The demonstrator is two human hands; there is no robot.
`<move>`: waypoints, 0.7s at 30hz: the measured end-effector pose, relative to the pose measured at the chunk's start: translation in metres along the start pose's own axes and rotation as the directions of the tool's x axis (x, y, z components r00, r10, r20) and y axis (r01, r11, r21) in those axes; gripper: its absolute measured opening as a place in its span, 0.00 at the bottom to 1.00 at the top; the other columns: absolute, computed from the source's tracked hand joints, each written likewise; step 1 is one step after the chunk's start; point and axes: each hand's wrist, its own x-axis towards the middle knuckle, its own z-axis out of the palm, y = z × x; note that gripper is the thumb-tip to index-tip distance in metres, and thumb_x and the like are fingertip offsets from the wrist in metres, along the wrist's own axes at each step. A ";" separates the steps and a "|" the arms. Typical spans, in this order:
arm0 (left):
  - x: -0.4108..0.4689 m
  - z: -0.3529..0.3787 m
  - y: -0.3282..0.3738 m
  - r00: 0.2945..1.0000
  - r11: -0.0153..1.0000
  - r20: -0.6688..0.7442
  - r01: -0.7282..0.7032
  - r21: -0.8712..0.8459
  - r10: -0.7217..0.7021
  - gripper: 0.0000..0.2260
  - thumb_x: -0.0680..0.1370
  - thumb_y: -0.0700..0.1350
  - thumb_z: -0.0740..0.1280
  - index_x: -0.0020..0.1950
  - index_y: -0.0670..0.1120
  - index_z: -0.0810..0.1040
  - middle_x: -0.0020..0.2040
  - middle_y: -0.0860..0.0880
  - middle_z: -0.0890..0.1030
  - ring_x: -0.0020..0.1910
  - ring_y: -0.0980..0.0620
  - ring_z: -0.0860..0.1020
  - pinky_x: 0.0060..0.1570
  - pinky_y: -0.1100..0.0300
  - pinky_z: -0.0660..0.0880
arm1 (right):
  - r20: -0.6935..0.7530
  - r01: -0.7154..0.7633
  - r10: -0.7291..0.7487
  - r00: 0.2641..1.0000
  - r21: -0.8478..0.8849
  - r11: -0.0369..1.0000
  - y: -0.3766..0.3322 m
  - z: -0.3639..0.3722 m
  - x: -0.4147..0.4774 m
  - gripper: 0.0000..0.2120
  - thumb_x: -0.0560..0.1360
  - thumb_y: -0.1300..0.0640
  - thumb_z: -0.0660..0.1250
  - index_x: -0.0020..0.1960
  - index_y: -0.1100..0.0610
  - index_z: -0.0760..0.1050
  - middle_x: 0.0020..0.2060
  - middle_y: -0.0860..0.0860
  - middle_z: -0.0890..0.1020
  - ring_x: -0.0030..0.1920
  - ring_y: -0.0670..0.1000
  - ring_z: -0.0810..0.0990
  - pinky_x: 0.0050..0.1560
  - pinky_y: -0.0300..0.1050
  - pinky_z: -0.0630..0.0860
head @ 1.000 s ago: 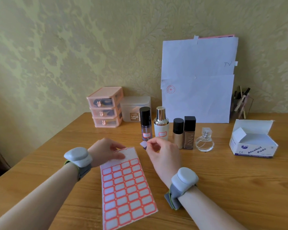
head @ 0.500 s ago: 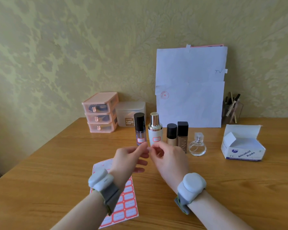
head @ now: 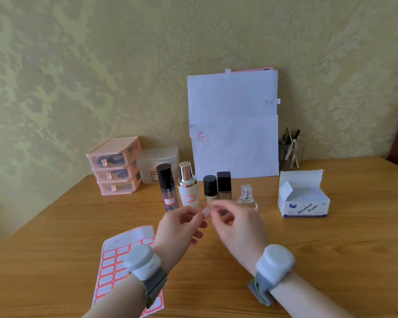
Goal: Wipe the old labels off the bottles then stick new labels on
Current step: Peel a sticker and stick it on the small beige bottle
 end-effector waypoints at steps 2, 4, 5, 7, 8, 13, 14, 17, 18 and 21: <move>0.003 0.003 -0.002 0.998 0.996 0.041 -0.045 0.076 0.041 0.06 0.79 0.42 0.69 0.43 0.48 0.84 0.37 0.50 0.86 0.32 0.55 0.82 0.34 0.59 0.79 | 0.015 -0.180 0.180 0.984 0.187 0.966 0.008 -0.006 0.007 0.06 0.75 0.54 0.70 0.50 0.47 0.84 0.38 0.38 0.83 0.33 0.41 0.77 0.38 0.41 0.76; 0.006 0.009 -0.003 0.995 0.988 0.068 -0.076 0.135 0.067 0.06 0.79 0.43 0.69 0.43 0.50 0.84 0.37 0.51 0.86 0.32 0.56 0.82 0.34 0.60 0.80 | 0.068 -0.242 0.233 0.970 0.259 0.935 0.014 -0.012 0.011 0.05 0.75 0.55 0.72 0.46 0.46 0.84 0.38 0.38 0.84 0.35 0.40 0.79 0.40 0.38 0.75; 0.008 0.011 -0.004 0.994 0.984 0.074 -0.090 0.156 0.079 0.06 0.79 0.44 0.69 0.44 0.50 0.84 0.37 0.52 0.86 0.32 0.56 0.82 0.34 0.61 0.80 | 0.090 -0.239 0.223 0.971 0.264 0.934 0.016 -0.015 0.011 0.06 0.75 0.56 0.72 0.43 0.46 0.85 0.36 0.38 0.84 0.35 0.40 0.79 0.40 0.35 0.74; 0.012 0.015 -0.005 0.991 0.971 0.081 -0.118 0.207 0.103 0.06 0.79 0.45 0.70 0.44 0.51 0.84 0.37 0.54 0.86 0.33 0.57 0.83 0.33 0.63 0.80 | 0.125 -0.213 0.186 0.975 0.257 0.943 0.019 -0.017 0.011 0.10 0.76 0.57 0.70 0.38 0.46 0.85 0.32 0.37 0.83 0.34 0.39 0.79 0.36 0.29 0.70; 0.014 0.017 -0.005 0.990 0.965 0.083 -0.127 0.229 0.111 0.05 0.79 0.46 0.69 0.44 0.51 0.84 0.37 0.54 0.86 0.33 0.57 0.83 0.33 0.63 0.80 | 0.139 -0.208 0.177 0.974 0.256 0.944 0.021 -0.018 0.010 0.11 0.76 0.57 0.70 0.38 0.46 0.85 0.31 0.36 0.82 0.33 0.38 0.79 0.35 0.28 0.70; 0.024 0.020 -0.011 0.988 0.941 0.099 -0.147 0.304 0.122 0.05 0.79 0.47 0.70 0.46 0.50 0.85 0.39 0.53 0.86 0.36 0.57 0.84 0.34 0.64 0.80 | 0.132 -0.226 0.200 0.971 0.228 0.947 0.030 -0.015 0.006 0.06 0.75 0.56 0.72 0.42 0.49 0.86 0.33 0.37 0.83 0.35 0.37 0.79 0.35 0.27 0.69; 0.026 0.021 -0.012 0.986 0.942 0.119 -0.145 0.304 0.113 0.05 0.79 0.48 0.70 0.47 0.50 0.85 0.39 0.53 0.86 0.36 0.56 0.84 0.35 0.64 0.80 | 0.126 -0.237 0.214 0.969 0.211 0.948 0.032 -0.014 0.006 0.05 0.75 0.56 0.72 0.42 0.49 0.86 0.33 0.37 0.83 0.36 0.37 0.79 0.35 0.28 0.70; 0.030 0.023 -0.014 0.995 0.970 0.067 -0.085 0.227 0.072 0.06 0.79 0.49 0.70 0.49 0.49 0.86 0.38 0.52 0.86 0.34 0.54 0.84 0.34 0.60 0.82 | 0.090 -0.266 0.251 0.964 0.219 0.939 0.032 -0.012 0.009 0.08 0.76 0.59 0.69 0.42 0.50 0.85 0.33 0.37 0.83 0.33 0.39 0.78 0.33 0.30 0.70; 0.033 0.024 -0.015 0.999 0.985 0.015 -0.041 0.165 0.039 0.07 0.80 0.48 0.69 0.51 0.47 0.85 0.37 0.52 0.86 0.33 0.53 0.84 0.33 0.58 0.82 | 0.062 -0.282 0.276 0.959 0.237 0.930 0.033 -0.013 0.009 0.09 0.76 0.59 0.69 0.41 0.50 0.85 0.31 0.36 0.82 0.32 0.39 0.77 0.32 0.29 0.69; 0.042 0.031 -0.020 0.994 0.992 -0.107 0.015 0.128 -0.002 0.11 0.81 0.48 0.67 0.60 0.47 0.82 0.35 0.52 0.86 0.29 0.54 0.82 0.32 0.54 0.82 | -0.010 -0.314 0.327 0.945 0.250 0.916 0.035 -0.015 0.012 0.07 0.76 0.59 0.69 0.43 0.51 0.85 0.30 0.40 0.80 0.31 0.39 0.76 0.31 0.29 0.67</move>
